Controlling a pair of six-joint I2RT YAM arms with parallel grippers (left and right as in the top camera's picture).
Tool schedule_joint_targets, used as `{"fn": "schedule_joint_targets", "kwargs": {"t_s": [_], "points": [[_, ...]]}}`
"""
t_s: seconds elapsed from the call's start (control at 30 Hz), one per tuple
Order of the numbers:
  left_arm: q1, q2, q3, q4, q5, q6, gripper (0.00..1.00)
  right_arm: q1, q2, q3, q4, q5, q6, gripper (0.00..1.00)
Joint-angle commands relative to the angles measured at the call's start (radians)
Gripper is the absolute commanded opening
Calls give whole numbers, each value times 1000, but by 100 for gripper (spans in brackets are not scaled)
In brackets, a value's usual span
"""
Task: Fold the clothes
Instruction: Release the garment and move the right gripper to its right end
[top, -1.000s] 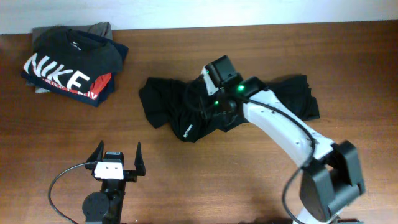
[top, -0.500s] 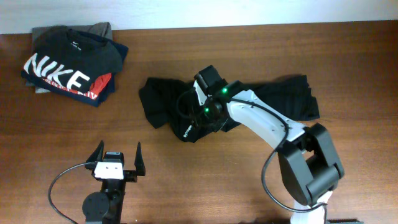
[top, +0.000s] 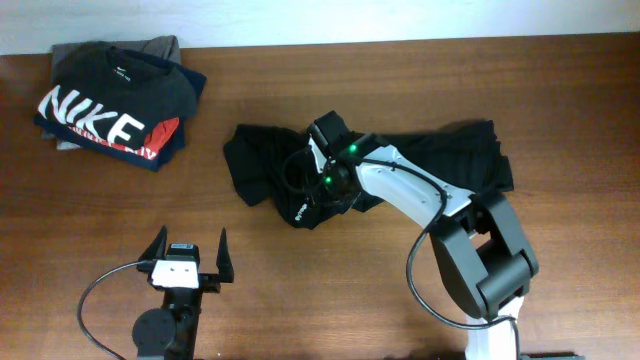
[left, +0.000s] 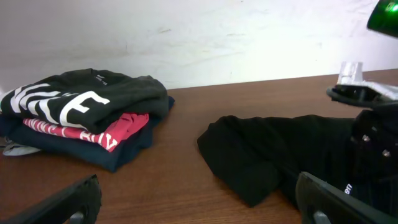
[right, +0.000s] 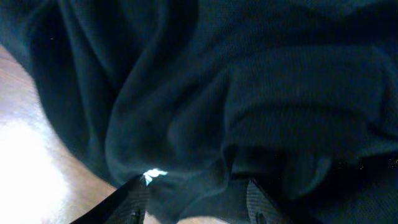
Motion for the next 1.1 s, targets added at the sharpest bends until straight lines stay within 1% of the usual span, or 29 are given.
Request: {"fn": "schedule_joint_targets", "kwargs": {"t_s": [0.0, 0.07, 0.13, 0.23, 0.27, 0.3, 0.33, 0.47, 0.6, 0.73, 0.83, 0.9, 1.07], "points": [[5, -6, -8, 0, 14, 16, 99, 6, 32, 11, 27, 11, 2, 55], [5, -6, -8, 0, 14, 16, 99, 6, 32, 11, 43, 11, 2, 47], [5, -6, -8, 0, 14, 16, 99, 6, 32, 11, 60, 11, 2, 33], [5, -6, -8, 0, 14, 16, 99, 6, 32, 11, 85, 12, 2, 21], [5, -6, -8, 0, 14, 16, 99, 6, 32, 11, 90, 12, 2, 15], [5, -6, -8, 0, 14, 16, 99, 6, 32, 11, 94, 12, 2, 6], [5, -6, -8, 0, 14, 16, 99, 6, 32, 11, 98, 12, 2, 4], [5, -6, -8, 0, 14, 16, 99, 4, 26, 15, 122, 11, 2, 4], [5, -6, -8, 0, 14, 16, 99, 4, -7, 67, 86, -3, 6, 4], [5, -6, -8, 0, 14, 16, 99, 1, -76, 192, 63, 6, 5, 4], [5, -6, -8, 0, 14, 16, 99, -12, -83, 287, 78, 53, 5, 4], [5, -6, -8, 0, 14, 16, 99, -26, -82, 330, 130, 114, 5, 4], [5, -6, -8, 0, 14, 16, 99, -65, -64, 337, 379, 245, 5, 4]]}}
